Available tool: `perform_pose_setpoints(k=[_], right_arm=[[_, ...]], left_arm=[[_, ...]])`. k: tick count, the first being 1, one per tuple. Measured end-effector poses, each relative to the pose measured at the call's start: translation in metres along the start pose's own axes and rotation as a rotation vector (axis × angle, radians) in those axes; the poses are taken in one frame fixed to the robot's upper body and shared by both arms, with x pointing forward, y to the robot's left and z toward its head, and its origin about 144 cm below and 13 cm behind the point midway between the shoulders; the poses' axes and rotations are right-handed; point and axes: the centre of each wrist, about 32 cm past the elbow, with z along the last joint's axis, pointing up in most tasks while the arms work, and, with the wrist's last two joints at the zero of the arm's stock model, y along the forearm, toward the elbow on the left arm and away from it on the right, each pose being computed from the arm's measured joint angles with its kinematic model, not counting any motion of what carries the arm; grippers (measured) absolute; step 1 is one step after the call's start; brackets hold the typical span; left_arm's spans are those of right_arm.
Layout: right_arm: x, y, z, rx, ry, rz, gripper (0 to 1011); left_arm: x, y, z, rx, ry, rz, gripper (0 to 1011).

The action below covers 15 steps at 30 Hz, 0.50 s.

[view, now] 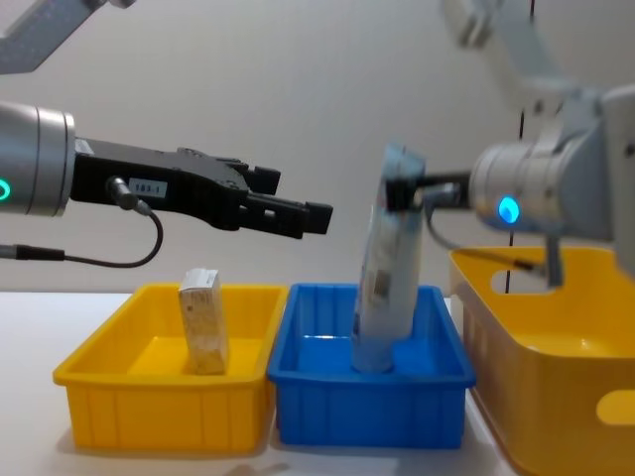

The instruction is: Bimanual collaborative sorting of washing and personal care products

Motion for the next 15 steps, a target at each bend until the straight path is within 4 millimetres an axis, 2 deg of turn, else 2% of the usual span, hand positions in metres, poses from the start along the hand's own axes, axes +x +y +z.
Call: perform_pose_setpoints(k=[7,15], right_arm=[[0.019,-0.021,0.029,0.101,0.010,0.010,60],[0.040,-0.038,0.050,0.178,0.007,-0.013,60]], left_arm=[[0.000,0.000,0.000,0.000,0.000,0.000,1001],[0.000,0.000,0.000,0.000,0.000,0.000,1001]])
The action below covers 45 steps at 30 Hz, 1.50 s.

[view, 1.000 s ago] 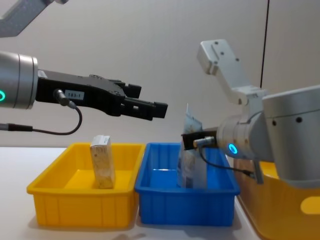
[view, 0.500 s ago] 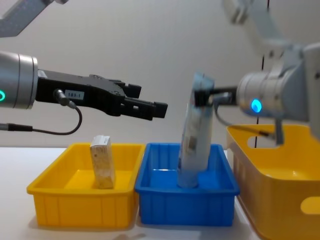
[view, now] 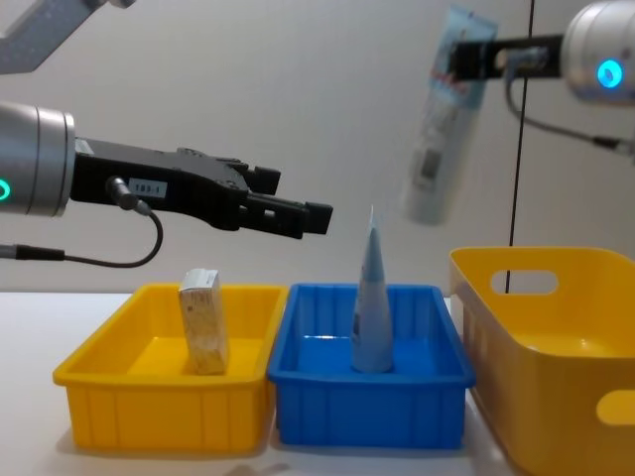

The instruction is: Bimanual collaborative sorting of washing and personal care products

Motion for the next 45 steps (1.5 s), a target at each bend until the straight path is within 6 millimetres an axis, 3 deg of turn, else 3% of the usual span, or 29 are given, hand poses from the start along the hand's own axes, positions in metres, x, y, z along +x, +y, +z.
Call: perform_pose_setpoints(k=[17,45], right_arm=[[0.036,-0.013,0.013,0.039,-0.041,-0.118,60],[0.061,0.004,-0.030,-0.095,-0.098,-0.192,60]], left_arm=[[0.000,0.000,0.000,0.000,0.000,0.000,1002],[0.000,0.000,0.000,0.000,0.000,0.000,1001]])
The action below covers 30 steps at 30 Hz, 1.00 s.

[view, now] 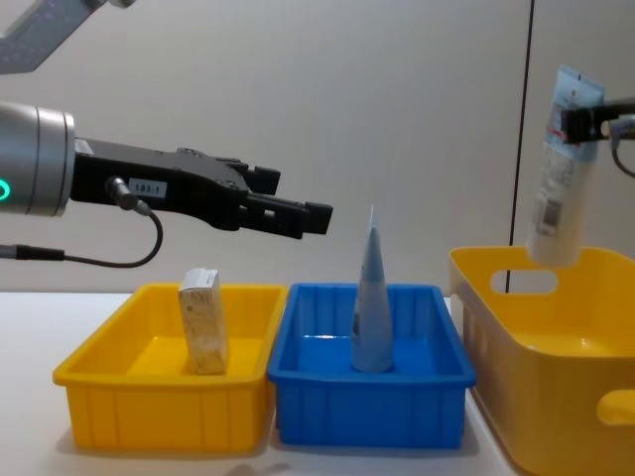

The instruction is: Bimanual collaborative sorting of washing and personal care products

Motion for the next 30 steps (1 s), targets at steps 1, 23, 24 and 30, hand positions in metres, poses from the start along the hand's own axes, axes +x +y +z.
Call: perform_pose_setpoints(k=[1,23,24,30], right_arm=[[0.000,0.001,-0.001,-0.002,-0.001,-0.001,60],[0.002,0.008,-0.016,-0.036,-0.014,-0.010,736],[0.002,0.008,-0.016,-0.037,-0.014,-0.010,777],[0.002,0.009,-0.017,-0.039,-0.015,-0.010,951]], left_arm=[[0.000,0.000,0.000,0.000,0.000,0.000,1001],[0.000,0.000,0.000,0.000,0.000,0.000,1002],[0.000,0.000,0.000,0.000,0.000,0.000,1002],[0.000,0.000,0.000,0.000,0.000,0.000,1002]])
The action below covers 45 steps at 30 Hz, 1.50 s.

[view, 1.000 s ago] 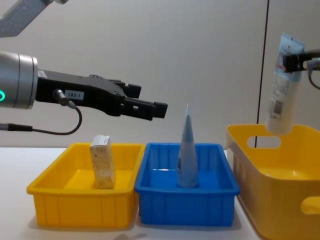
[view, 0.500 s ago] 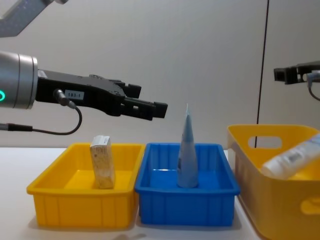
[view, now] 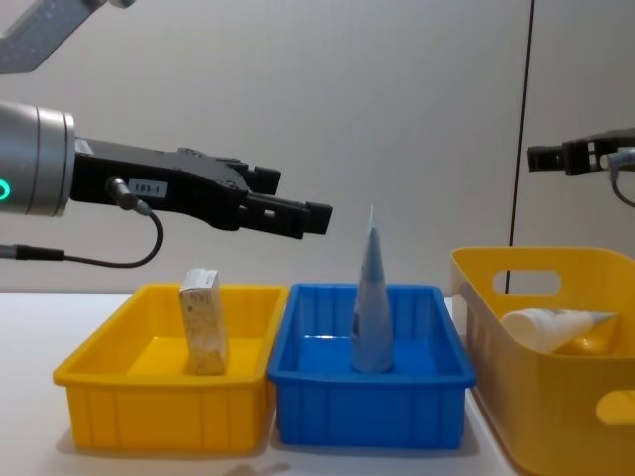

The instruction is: Bimanual collaborative sorting of washing and personal care products

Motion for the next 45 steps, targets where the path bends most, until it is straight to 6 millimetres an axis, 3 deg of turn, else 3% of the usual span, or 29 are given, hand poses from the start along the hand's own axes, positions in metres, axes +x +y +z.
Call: perform_pose_setpoints(k=[3,19,45], right_arm=[[0.000,0.000,0.000,-0.001,0.000,0.000,1003],[0.002,-0.007,-0.003,0.012,-0.003,0.045,1003],[0.036,-0.077,-0.033,0.035,0.034,0.387,1003]], left_arm=[[0.000,0.000,0.000,0.000,0.000,0.000,1002],[0.000,0.000,0.000,0.000,0.000,0.000,1002],[0.000,0.000,0.000,0.000,0.000,0.000,1002]])
